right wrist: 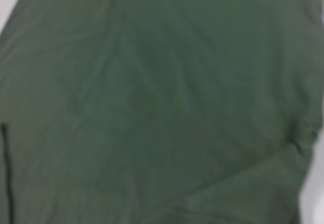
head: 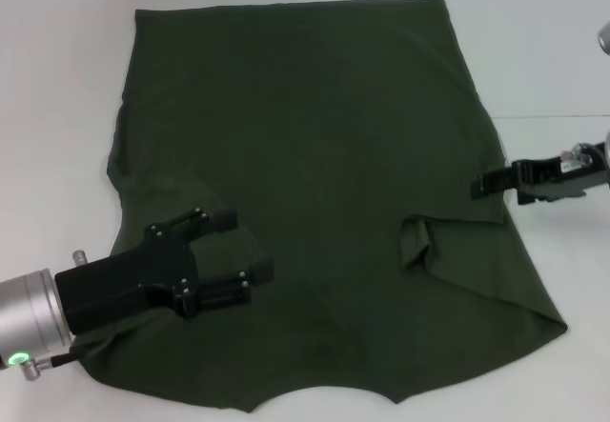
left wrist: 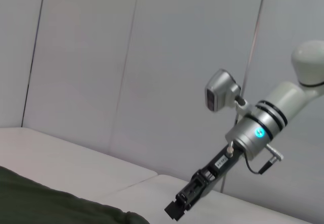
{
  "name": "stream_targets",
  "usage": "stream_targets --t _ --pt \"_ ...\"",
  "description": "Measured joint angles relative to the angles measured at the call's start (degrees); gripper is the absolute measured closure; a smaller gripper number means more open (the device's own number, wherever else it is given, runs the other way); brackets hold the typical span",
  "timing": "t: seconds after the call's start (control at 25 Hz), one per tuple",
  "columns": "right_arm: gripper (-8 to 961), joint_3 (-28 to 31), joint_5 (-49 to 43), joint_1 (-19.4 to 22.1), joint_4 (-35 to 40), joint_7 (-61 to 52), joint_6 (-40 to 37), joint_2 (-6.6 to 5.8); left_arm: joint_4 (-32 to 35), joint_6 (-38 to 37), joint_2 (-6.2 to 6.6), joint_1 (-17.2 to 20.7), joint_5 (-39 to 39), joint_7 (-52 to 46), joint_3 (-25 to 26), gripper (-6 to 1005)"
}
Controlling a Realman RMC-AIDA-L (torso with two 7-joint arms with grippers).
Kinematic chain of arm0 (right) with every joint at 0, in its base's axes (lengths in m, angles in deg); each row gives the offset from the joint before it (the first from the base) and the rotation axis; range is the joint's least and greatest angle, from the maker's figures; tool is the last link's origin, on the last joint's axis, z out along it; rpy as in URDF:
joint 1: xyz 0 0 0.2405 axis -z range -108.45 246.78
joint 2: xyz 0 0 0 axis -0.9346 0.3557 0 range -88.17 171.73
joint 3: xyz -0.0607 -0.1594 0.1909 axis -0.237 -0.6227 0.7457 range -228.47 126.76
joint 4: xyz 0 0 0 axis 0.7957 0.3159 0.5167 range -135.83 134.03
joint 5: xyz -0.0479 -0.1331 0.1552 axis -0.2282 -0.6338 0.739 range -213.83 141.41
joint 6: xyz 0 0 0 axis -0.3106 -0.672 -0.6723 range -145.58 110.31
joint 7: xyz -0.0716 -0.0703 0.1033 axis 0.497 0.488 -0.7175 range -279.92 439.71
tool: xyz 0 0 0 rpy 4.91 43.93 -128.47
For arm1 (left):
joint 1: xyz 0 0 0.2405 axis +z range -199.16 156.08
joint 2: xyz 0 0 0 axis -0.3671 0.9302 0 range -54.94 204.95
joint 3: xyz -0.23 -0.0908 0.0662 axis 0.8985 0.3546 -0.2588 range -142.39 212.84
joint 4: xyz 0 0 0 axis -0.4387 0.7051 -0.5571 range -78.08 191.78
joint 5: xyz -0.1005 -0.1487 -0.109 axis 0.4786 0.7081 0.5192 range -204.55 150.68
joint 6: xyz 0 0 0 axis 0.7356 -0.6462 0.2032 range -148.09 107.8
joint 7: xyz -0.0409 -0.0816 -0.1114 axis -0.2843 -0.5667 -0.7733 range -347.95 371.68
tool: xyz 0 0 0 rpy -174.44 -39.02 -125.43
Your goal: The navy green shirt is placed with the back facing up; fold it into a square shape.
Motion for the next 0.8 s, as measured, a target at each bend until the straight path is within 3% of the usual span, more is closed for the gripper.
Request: stream_targets --t 0.24,0.8 --pt "74 1.58 0.01 0.72 -3.04 0.74 3.66 0.41 -0.04 0.01 -0.04 0.03 -0.05 0.15 -0.22 80" --pt "87 1.99 0.77 1.39 -4.53 3.13 10.86 3.36 -0.05 0.02 -0.22 0.36 -0.36 0.30 -0.24 79"
